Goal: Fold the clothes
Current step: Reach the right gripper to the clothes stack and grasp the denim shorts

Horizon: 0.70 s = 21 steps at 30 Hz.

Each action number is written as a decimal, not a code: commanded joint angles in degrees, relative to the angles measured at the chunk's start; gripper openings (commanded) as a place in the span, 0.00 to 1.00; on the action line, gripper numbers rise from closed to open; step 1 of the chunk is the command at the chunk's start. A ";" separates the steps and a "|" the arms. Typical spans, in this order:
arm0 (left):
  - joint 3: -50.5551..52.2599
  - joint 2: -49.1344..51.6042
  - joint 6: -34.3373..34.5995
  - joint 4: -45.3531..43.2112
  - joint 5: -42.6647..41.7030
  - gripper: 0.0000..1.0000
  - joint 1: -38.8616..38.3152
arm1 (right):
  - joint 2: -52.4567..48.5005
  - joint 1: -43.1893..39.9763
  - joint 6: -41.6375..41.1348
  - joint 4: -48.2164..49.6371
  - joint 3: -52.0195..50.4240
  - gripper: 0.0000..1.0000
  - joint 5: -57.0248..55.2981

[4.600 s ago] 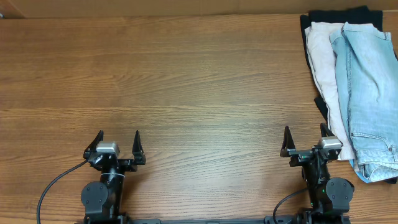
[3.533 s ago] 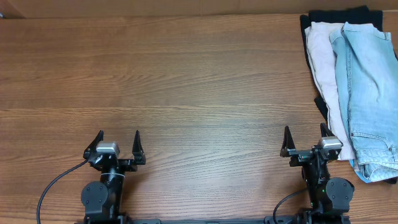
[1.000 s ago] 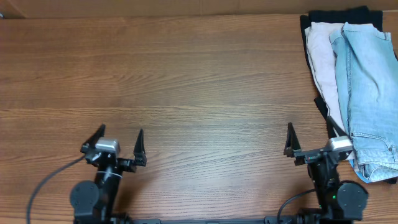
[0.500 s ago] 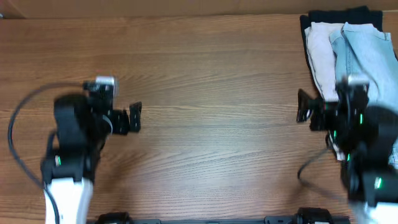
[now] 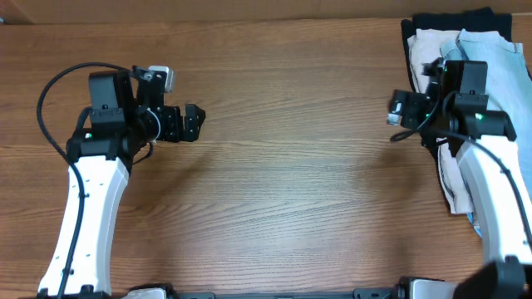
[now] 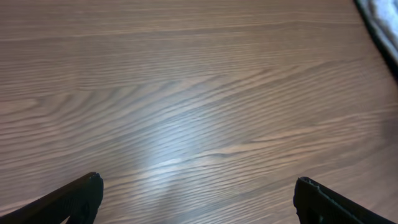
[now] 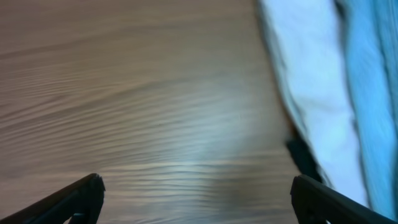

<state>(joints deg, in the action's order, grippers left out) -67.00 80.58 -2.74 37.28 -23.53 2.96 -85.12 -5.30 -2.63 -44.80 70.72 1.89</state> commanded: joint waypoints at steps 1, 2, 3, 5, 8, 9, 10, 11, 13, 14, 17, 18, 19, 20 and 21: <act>-1.14 0.63 0.13 -1.18 -5.05 1.00 -0.50 | -3.63 -5.27 -8.81 0.57 1.36 0.95 -10.64; -1.14 0.63 0.13 -1.38 -5.05 1.00 -0.61 | -4.66 -7.13 -10.25 0.76 1.36 0.95 -10.88; -1.14 0.63 0.09 -1.49 -4.98 1.00 -0.74 | -5.33 -8.66 -11.34 0.81 1.36 0.95 -10.86; -1.14 0.63 -0.09 -1.62 -5.01 1.00 -0.94 | -6.56 -12.13 -13.51 0.81 1.36 0.94 -10.86; -1.14 0.63 -0.09 -1.62 -4.42 1.00 -1.22 | -8.41 -16.65 -15.19 2.01 1.29 0.94 -10.82; -1.14 0.66 -0.09 -1.64 -4.39 1.00 -1.25 | -9.01 -17.68 -15.23 2.54 1.25 0.93 -10.54; -1.14 0.66 -0.09 -1.75 -4.39 1.00 -1.25 | -9.53 -18.64 -15.23 3.02 1.25 0.92 -10.36; -1.14 0.66 -0.09 -1.86 -4.42 1.00 -1.25 | -10.25 -19.61 -15.21 3.58 1.25 0.91 -9.75; -1.14 0.68 -0.07 -2.14 -4.42 1.00 -1.25 | -11.65 -21.09 -15.17 4.68 1.25 0.89 -8.31; -1.14 0.68 -0.07 -2.25 -4.42 1.00 -1.25 | -12.35 -21.53 -15.02 5.20 1.25 0.89 -7.96; -1.14 0.70 -0.04 -2.25 -4.42 1.00 -1.25 | -14.45 -22.12 -12.72 5.73 1.25 0.89 -6.21; -1.14 0.70 -0.04 -2.19 -4.42 1.00 -1.25 | -15.08 -22.10 -11.91 5.66 1.25 0.88 -6.01; -1.14 0.70 -0.04 -2.12 -4.42 1.00 -1.25 | -15.72 -22.10 -11.93 5.51 1.25 0.88 -6.08; -1.14 0.70 -0.04 -2.01 -4.42 1.00 -1.25 | -16.39 -22.10 -11.96 5.40 1.25 0.88 -6.05; -1.14 0.70 -0.04 -1.99 -4.42 1.00 -1.25 | -16.85 -22.10 -11.96 5.38 1.25 0.87 -6.05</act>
<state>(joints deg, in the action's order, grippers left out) -67.00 81.30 -2.74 35.16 -27.03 1.96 -100.57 -27.35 -15.62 -39.68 70.72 -5.26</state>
